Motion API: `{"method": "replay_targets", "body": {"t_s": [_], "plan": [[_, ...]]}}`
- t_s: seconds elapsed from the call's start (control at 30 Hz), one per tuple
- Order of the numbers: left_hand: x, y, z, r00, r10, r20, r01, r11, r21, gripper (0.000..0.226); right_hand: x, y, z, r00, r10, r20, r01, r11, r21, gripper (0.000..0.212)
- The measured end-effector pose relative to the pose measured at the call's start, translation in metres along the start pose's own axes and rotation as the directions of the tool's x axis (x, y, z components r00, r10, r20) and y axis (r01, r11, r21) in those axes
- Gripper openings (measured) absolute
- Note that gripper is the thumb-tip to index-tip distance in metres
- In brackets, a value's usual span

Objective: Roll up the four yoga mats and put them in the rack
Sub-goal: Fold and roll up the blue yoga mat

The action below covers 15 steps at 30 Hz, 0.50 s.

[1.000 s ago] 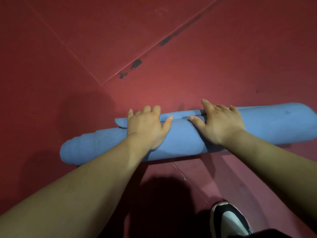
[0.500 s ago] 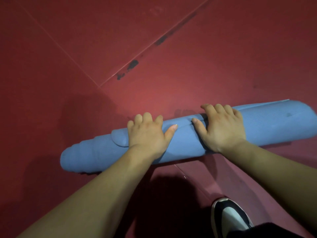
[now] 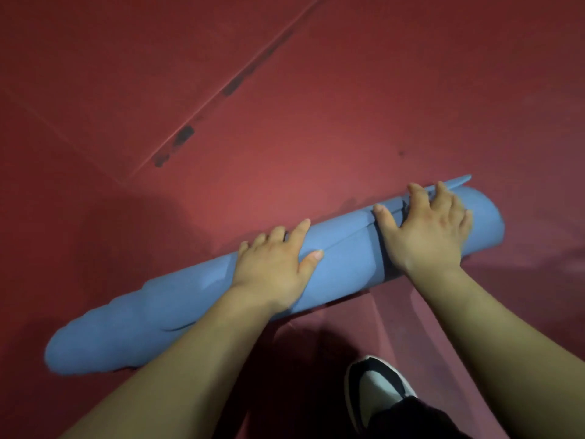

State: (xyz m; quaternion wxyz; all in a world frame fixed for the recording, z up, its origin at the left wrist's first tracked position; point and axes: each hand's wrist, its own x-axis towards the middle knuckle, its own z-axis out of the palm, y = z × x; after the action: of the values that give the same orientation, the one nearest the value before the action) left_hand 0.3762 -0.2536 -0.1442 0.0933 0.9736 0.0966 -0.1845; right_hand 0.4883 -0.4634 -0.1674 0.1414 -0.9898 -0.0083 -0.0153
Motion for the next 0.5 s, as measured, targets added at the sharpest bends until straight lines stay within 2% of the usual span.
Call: {"method": "replay_targets", "body": {"t_s": [0.1, 0.17, 0.27, 0.4, 0.5], "plan": [[0.022, 0.04, -0.001, 0.997, 0.08, -0.003, -0.08, 0.997, -0.015, 0.074, 0.004, 0.025, -0.01, 0.987, 0.158, -0.026, -0.156, 0.985, 0.074, 0.085], [0.034, 0.065, -0.002, 0.991, 0.132, 0.025, -0.131, 0.991, -0.031, 0.078, 0.002, 0.04, -0.017, 0.952, 0.307, 0.006, -0.303, 0.938, 0.169, 0.094], [0.046, 0.09, -0.002, 0.979, 0.184, 0.09, -0.181, 0.983, -0.042, 0.084, -0.002, 0.057, -0.021, 0.857, 0.498, 0.136, -0.506, 0.761, 0.405, 0.108], [0.047, 0.104, -0.003, 0.976, 0.165, 0.14, -0.16, 0.986, -0.049, 0.09, -0.004, 0.066, -0.02, 0.837, 0.522, 0.166, -0.506, 0.621, 0.598, 0.111], [0.039, 0.105, -0.013, 0.984, 0.156, 0.085, -0.155, 0.988, -0.012, 0.087, 0.001, 0.064, -0.026, 0.797, 0.576, 0.181, -0.524, 0.51, 0.682, 0.108]]}}
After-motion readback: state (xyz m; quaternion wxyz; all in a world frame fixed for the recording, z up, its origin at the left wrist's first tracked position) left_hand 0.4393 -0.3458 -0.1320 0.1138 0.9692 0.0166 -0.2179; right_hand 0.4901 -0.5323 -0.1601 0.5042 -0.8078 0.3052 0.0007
